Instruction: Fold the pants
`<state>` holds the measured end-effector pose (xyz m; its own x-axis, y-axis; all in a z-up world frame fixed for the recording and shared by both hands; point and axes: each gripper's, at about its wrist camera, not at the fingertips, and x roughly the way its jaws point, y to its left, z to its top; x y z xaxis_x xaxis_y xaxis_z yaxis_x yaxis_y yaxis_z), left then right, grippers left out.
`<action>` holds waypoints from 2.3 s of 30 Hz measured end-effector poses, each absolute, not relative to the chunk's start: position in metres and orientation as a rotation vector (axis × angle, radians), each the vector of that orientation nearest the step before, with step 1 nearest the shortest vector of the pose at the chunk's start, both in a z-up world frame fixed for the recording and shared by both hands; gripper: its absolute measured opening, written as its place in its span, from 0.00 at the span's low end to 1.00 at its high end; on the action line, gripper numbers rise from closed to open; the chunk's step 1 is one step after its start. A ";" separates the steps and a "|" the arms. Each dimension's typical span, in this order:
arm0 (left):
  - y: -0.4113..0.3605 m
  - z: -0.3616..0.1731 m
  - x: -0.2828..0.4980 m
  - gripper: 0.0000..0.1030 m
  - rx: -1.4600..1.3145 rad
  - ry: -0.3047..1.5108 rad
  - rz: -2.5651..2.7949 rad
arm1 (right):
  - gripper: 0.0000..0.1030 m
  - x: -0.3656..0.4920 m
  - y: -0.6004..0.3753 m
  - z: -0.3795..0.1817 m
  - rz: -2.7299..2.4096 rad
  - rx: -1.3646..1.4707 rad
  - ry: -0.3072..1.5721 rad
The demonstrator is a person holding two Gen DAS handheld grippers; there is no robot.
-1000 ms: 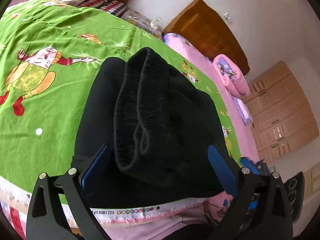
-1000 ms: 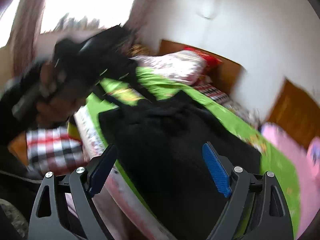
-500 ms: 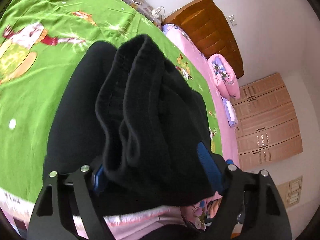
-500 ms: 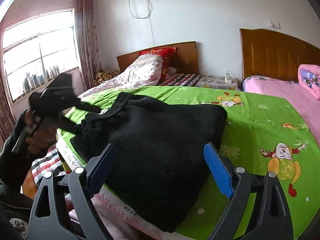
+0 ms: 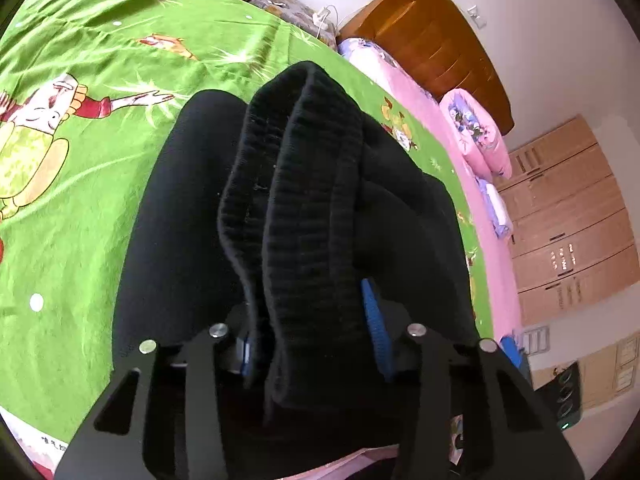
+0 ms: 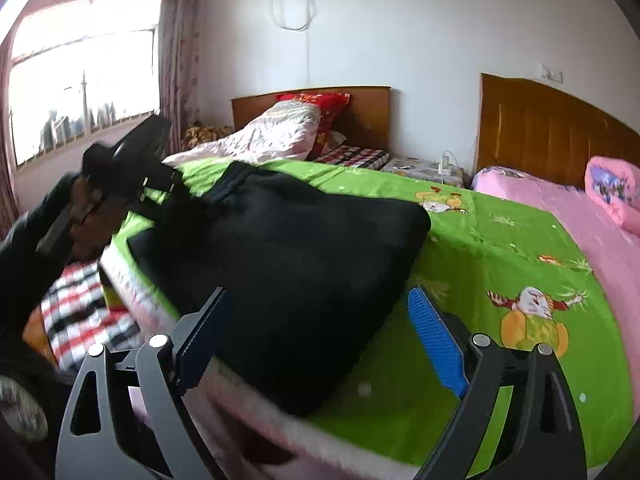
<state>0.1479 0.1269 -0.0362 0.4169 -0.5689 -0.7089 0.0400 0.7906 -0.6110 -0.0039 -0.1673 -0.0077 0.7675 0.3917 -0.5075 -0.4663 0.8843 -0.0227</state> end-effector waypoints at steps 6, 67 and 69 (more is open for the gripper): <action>0.129 -0.035 0.149 0.45 -0.546 1.085 -0.402 | 0.84 -0.013 -0.170 -0.041 0.385 -0.214 0.594; 0.203 0.004 0.048 0.88 -0.370 0.684 0.123 | 0.89 -0.013 -0.170 -0.039 0.350 -0.184 0.580; 0.196 0.026 0.032 0.88 -0.306 0.620 0.157 | 0.89 -0.021 -0.182 -0.023 0.418 -0.106 0.545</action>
